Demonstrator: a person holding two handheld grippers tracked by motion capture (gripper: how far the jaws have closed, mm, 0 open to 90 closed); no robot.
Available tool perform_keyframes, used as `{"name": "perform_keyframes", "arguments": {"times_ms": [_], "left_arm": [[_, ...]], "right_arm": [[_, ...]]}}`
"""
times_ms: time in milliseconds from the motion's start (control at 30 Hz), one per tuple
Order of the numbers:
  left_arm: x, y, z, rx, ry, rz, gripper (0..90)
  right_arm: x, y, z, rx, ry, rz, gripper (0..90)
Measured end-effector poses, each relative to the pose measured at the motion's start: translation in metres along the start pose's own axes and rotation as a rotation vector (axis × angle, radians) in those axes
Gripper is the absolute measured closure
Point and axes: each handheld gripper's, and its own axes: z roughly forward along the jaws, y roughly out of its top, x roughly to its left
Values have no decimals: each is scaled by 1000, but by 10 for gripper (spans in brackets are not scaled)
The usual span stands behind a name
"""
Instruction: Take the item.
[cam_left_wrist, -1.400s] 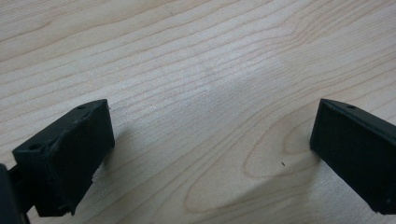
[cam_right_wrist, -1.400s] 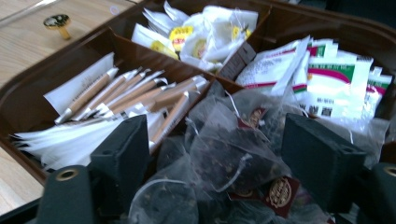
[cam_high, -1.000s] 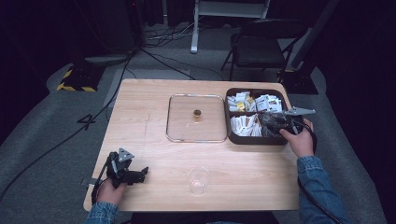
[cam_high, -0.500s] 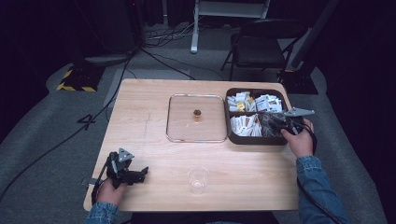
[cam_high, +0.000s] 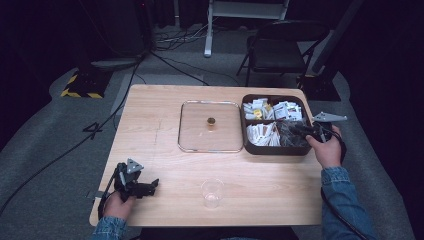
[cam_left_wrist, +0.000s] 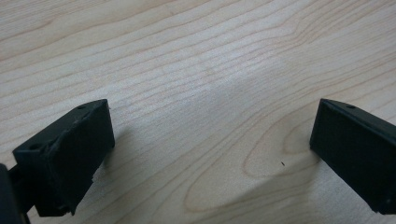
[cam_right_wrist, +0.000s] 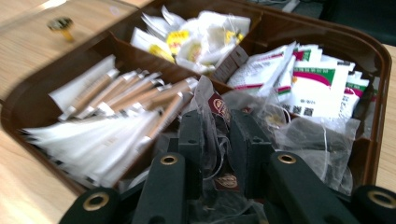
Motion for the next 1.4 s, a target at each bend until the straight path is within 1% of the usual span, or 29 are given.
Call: {"name": "perform_keyframes", "arguments": {"times_ms": [100, 200, 333, 367, 400, 433, 467, 533, 567, 600, 800, 933, 1000, 1033, 1100, 1267, 1300, 1333, 1400], "left_arm": [[0, 0, 0, 0, 0, 0, 0], [0, 0, 0, 0, 0, 0, 0], [0, 0, 0, 0, 0, 0, 0], [0, 0, 0, 0, 0, 0, 0], [0, 0, 0, 0, 0, 0, 0], [0, 0, 0, 0, 0, 0, 0], [0, 0, 0, 0, 0, 0, 0], [0, 0, 0, 0, 0, 0, 0], [0, 0, 0, 0, 0, 1, 0], [0, 0, 0, 0, 1, -2, 0], [0, 0, 0, -1, -1, -3, 0], [0, 1, 0, 0, -3, 0, 0], [0, 1, 0, 2, -3, 5, 0], [0, 1, 0, 3, -3, 4, 0], [0, 1, 0, 3, -3, 6, 0], [0, 1, 1, 1, -2, 6, 0], [0, 1, 1, 2, -2, 6, 0], [0, 1, 1, 1, -2, 6, 0], [0, 1, 1, 1, -2, 6, 0]], "right_arm": [[3, 6, -9, -27, 20, 15, 759], [6, 10, -14, -37, 30, 19, 759], [15, 19, -24, -52, 45, 9, 760], [21, 24, -30, -58, 51, 1, 760], [21, 24, -30, -58, 51, 1, 760], [27, 29, -35, -65, 66, -5, 760], [27, 29, -35, -65, 66, -5, 760], [33, 34, -41, -69, 83, -6, 760], [40, 38, -46, -69, 108, -3, 761], [40, 38, -46, -69, 108, -3, 761], [63, 50, -60, -58, 139, -20, 761], [75, 54, -66, -56, 153, -32, 762], [86, 58, -70, -52, 164, -39, 762], [86, 58, -70, -52, 164, -39, 762], [93, 59, -71, -49, 174, -50, 762], [116, 62, -70, -37, 200, -83, 762], [124, 63, -70, -34, 211, -95, 762], [124, 63, -70, -34, 211, -95, 762], [132, 64, -70, -32, 223, -106, 762]]}}
